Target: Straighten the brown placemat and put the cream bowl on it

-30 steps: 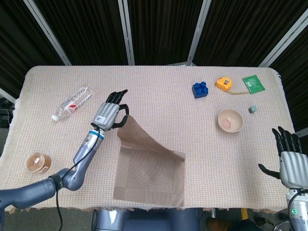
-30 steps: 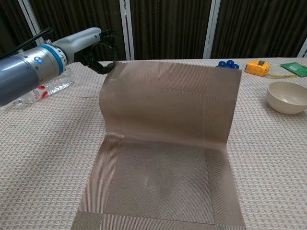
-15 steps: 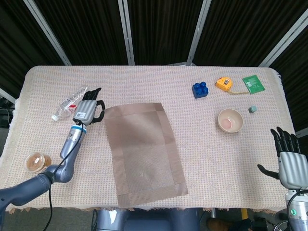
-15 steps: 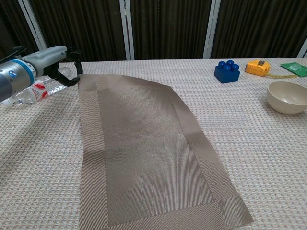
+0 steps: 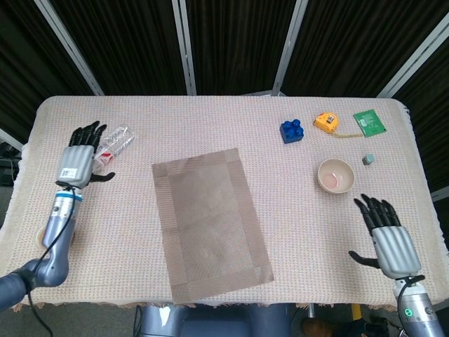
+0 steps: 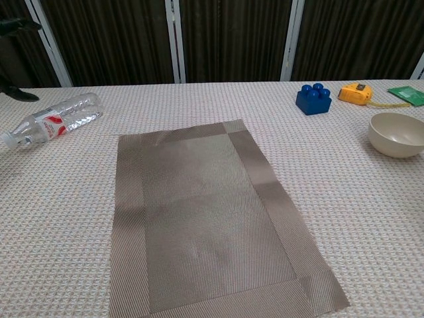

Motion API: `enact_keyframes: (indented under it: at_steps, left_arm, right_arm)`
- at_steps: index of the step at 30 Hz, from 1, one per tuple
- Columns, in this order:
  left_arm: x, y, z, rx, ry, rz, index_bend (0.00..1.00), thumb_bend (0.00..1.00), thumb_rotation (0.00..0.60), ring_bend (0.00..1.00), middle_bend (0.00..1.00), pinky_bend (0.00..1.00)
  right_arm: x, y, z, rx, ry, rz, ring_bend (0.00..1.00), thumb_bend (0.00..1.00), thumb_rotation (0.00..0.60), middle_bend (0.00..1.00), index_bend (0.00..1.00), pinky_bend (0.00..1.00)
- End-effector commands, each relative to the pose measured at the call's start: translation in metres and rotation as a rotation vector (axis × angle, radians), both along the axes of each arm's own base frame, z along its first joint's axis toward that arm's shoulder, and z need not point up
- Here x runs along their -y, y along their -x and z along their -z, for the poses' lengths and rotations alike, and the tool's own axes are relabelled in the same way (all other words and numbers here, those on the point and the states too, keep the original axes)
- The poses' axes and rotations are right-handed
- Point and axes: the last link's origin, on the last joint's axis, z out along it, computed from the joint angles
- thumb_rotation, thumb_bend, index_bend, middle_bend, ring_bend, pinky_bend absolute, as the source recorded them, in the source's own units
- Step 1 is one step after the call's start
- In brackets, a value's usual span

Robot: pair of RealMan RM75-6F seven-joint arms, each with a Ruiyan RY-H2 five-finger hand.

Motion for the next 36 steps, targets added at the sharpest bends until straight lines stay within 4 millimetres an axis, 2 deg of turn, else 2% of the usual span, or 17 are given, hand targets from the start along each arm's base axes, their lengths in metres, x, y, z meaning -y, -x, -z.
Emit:
enact_keyframes:
  at_steps: [1,6,14,20,26,36]
  left_arm:
    - [0.048,0.021,-0.045,-0.049,-0.045,-0.06,0.0,0.05,0.6,0.0,0.0,0.0]
    - [0.094,0.033,-0.068,-0.053,-0.068,-0.126,0.0,0.05,0.6,0.0,0.0,0.0]
    - [0.137,0.041,-0.084,-0.09,-0.098,-0.177,0.0,0.06,0.6,0.0,0.0,0.0]
    - [0.149,0.047,-0.084,-0.107,-0.098,-0.18,0.0,0.06,0.6,0.0,0.0,0.0]
    - [0.151,0.047,-0.082,-0.117,-0.098,-0.163,0.0,0.06,0.6,0.0,0.0,0.0]
    - [0.148,0.045,-0.076,-0.12,-0.09,-0.154,0.0,0.09,0.6,0.0,0.0,0.0]
  right_arm:
    - [-0.001,-0.013,0.024,0.006,-0.196,-0.118,0.0,0.0,0.6,0.0,0.01,0.0]
    - [0.002,-0.023,0.052,-0.029,-0.37,-0.241,0.0,0.0,0.6,0.0,0.03,0.0]
    - [-0.004,-0.043,0.097,-0.083,-0.514,-0.398,0.0,0.0,0.6,0.0,0.04,0.0]
    - [0.001,-0.059,0.125,-0.123,-0.554,-0.472,0.0,0.0,0.6,0.0,0.05,0.0]
    - [0.01,-0.07,0.152,-0.166,-0.573,-0.517,0.0,0.0,0.6,0.0,0.09,0.0]
    - [0.025,-0.08,0.174,-0.215,-0.547,-0.545,0.0,0.05,0.6,0.0,0.12,0.0]
